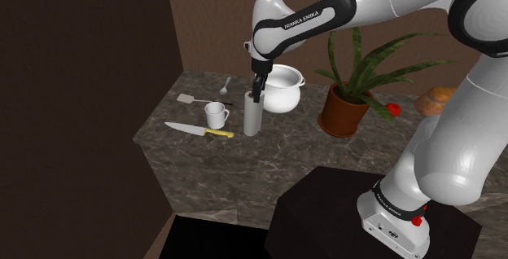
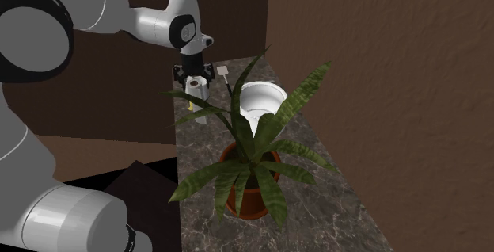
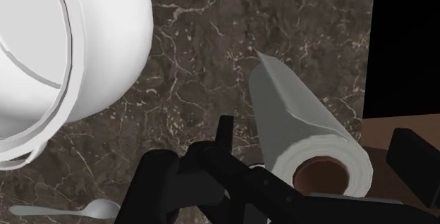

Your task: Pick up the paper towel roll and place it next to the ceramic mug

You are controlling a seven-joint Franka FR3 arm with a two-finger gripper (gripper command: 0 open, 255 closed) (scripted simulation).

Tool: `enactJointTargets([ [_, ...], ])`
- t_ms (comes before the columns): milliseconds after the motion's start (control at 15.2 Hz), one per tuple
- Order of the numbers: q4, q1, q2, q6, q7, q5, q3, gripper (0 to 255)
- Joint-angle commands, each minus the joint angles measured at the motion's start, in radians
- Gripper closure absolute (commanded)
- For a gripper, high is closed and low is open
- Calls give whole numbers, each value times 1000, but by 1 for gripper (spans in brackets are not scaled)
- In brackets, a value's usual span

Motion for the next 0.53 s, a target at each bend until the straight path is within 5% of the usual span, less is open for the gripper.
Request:
enactJointTargets([
  [0, 26, -1, -31, -58, 4, -7, -2, 0],
  [462, 43, -1, -40, -83, 5, -9, -2, 0],
])
